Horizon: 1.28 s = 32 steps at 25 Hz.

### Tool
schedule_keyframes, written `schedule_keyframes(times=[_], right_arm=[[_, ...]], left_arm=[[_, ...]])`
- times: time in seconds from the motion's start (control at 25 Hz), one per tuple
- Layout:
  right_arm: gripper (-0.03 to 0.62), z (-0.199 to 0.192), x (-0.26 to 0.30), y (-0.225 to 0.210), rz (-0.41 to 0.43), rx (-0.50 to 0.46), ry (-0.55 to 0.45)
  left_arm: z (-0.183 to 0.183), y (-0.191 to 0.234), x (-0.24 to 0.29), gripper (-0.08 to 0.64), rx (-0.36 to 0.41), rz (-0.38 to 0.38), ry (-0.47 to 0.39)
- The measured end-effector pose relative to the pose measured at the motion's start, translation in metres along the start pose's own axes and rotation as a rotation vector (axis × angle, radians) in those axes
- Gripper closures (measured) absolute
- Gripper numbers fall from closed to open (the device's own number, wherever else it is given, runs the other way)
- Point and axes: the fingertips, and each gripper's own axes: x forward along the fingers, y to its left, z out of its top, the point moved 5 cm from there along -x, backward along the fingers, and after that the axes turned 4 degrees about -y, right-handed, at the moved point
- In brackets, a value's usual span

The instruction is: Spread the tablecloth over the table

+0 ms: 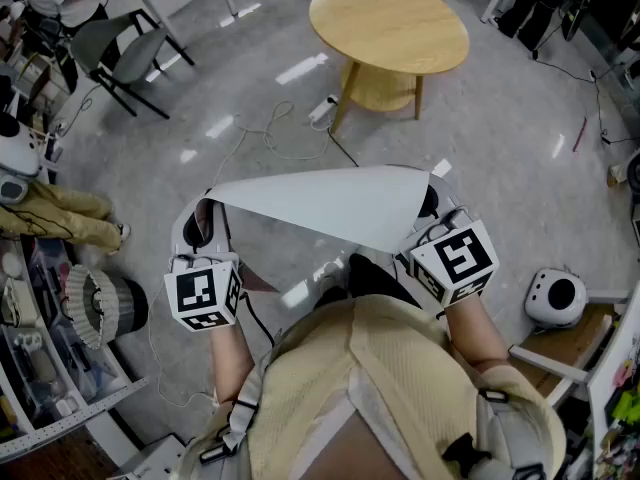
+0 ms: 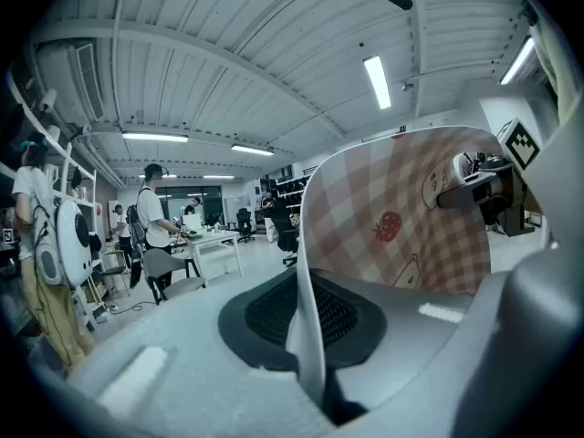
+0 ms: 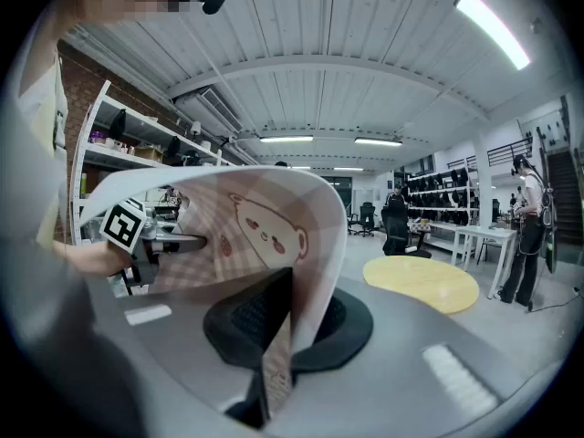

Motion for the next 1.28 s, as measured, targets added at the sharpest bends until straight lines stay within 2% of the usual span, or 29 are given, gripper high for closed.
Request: schedule_keyframes(times=[0.32,0.64,0.88,1.08,1.28], right_arm=[[0.583,-0.01,0.004,-0.009,0.029,0.012,0.034],[0.583,-0.011,0.011,-0.03,0.111,0.017,0.063],[0.583,-0.008,0.035,-0.056,0.204,0.047,0.066],[0.583,-0.009,0.05,-0.1,0.244,0.08,0.072],[0.583,-0.009,0.061,-0.123,0.308,0.087,0.035]], left_arm=[[-0.015,-0.008,0.007,0.555,-0.021,0.008,0.056],[-0.01,-0.012,0.035,0.555,-0.045,0.045,0.063],[0.008,-0.006,0.075,0.555,-0.02,0.09,0.083],[0.024,-0.019,0.121,0.555,-0.003,0.115,0.084],[0.037,-0.022,0.156,0.555,0.019,0.162,0.082]])
